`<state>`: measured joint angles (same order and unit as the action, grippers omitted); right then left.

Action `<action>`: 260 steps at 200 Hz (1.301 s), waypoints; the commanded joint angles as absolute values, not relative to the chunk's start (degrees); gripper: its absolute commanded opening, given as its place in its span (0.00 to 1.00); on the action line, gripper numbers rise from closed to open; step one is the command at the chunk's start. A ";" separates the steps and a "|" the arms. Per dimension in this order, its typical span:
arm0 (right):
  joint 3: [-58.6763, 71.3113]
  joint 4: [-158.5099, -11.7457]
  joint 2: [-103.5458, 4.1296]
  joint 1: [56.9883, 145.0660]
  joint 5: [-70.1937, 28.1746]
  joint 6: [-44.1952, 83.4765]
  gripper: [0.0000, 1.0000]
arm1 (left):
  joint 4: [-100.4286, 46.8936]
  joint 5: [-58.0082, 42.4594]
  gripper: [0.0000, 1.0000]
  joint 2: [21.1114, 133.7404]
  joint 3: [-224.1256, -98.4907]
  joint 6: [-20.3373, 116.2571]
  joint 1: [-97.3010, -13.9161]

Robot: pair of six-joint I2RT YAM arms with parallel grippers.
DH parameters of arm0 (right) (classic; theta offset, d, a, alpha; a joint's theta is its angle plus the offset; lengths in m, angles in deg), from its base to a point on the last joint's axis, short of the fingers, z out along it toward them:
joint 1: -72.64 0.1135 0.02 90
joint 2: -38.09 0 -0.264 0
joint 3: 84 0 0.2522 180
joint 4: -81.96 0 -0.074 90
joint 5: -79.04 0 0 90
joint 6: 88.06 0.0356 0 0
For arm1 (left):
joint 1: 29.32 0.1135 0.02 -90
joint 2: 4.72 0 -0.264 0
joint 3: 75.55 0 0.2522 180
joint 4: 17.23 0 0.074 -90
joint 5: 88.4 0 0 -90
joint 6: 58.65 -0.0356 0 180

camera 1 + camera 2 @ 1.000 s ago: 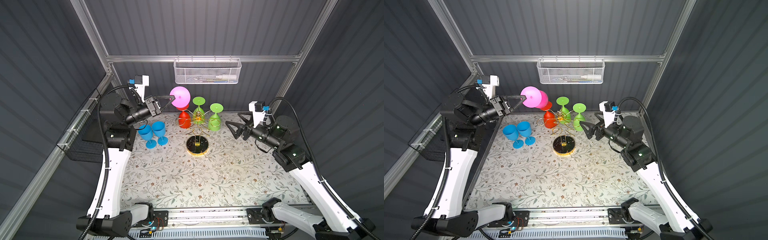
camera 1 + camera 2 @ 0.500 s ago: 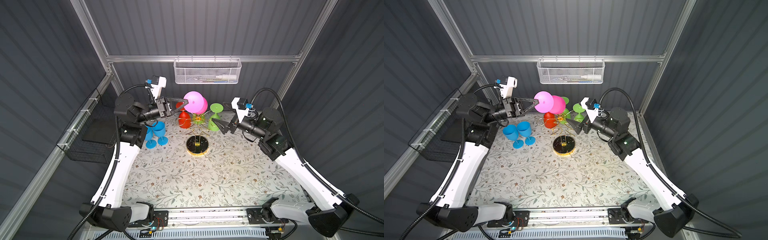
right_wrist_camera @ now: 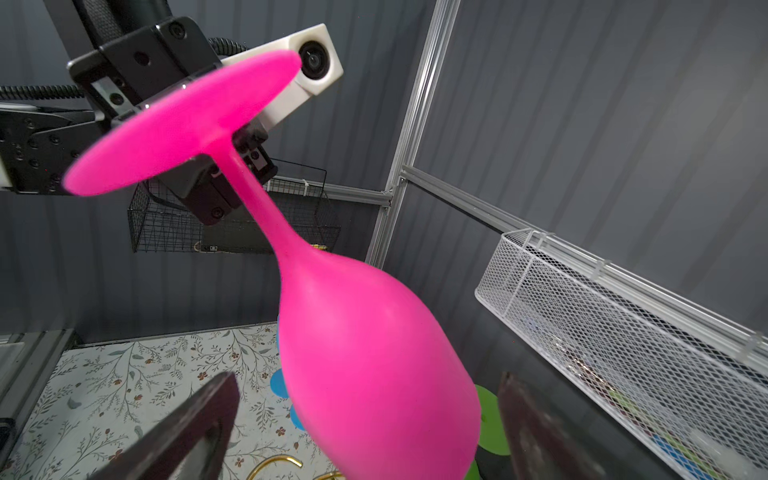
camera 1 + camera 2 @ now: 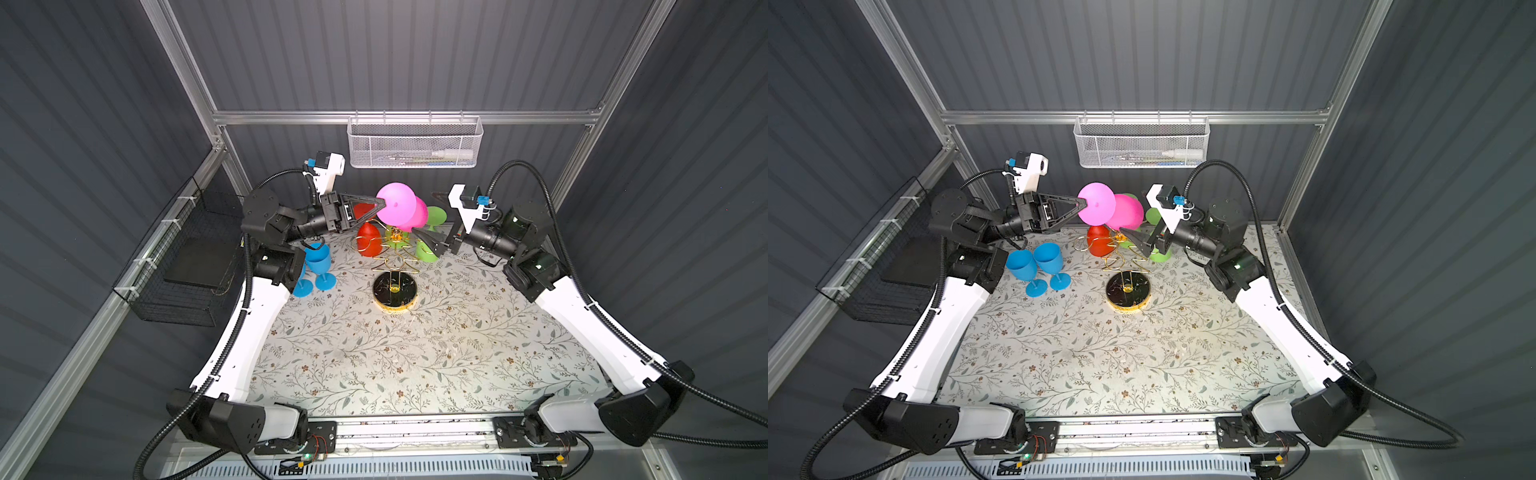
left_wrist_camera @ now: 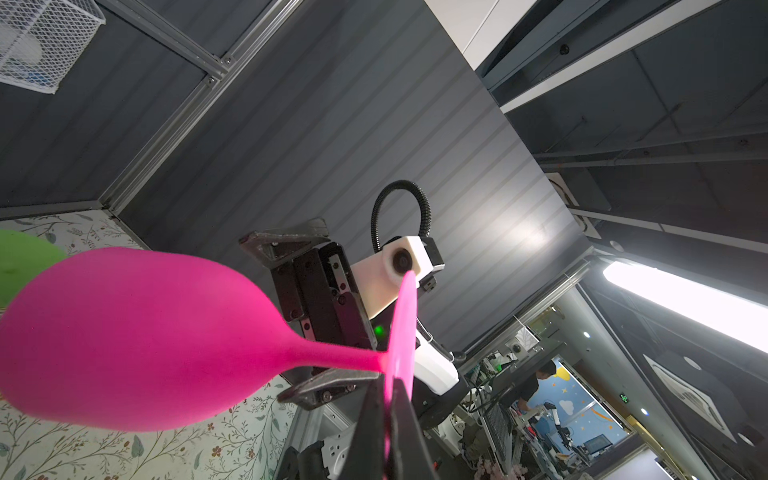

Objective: Take the wine glass off the wine glass rack
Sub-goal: 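Carry the pink glass toward the right gripper while the right gripper reaches to it, then close the right gripper on the pink glass bowl while the left gripper holds the foot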

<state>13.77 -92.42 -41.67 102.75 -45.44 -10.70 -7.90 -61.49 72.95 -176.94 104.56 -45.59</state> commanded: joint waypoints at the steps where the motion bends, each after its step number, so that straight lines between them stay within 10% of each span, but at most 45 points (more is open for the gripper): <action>1: 16.71 -92.20 -43.97 102.97 -48.42 -11.33 0.99 | -3.47 -62.34 0.00 73.33 -176.44 106.70 -46.28; 83: 18.45 -92.37 -48.02 103.42 -47.35 -9.75 0.98 | 3.82 -62.13 0.00 74.35 -174.19 111.76 -46.92; 170: 15.95 -90.39 -45.58 104.71 -43.97 -8.65 0.72 | 5.93 -61.63 0.00 74.82 -174.73 112.30 -46.98; 217: 13.86 -86.04 -41.62 105.00 -40.13 -5.53 0.71 | -0.72 -60.97 0.29 73.00 -175.84 102.43 -46.92; 260: 13.40 -73.23 -34.89 105.07 -33.68 -2.12 0.69 | -27.71 -50.02 0.40 66.86 -177.32 66.57 -46.98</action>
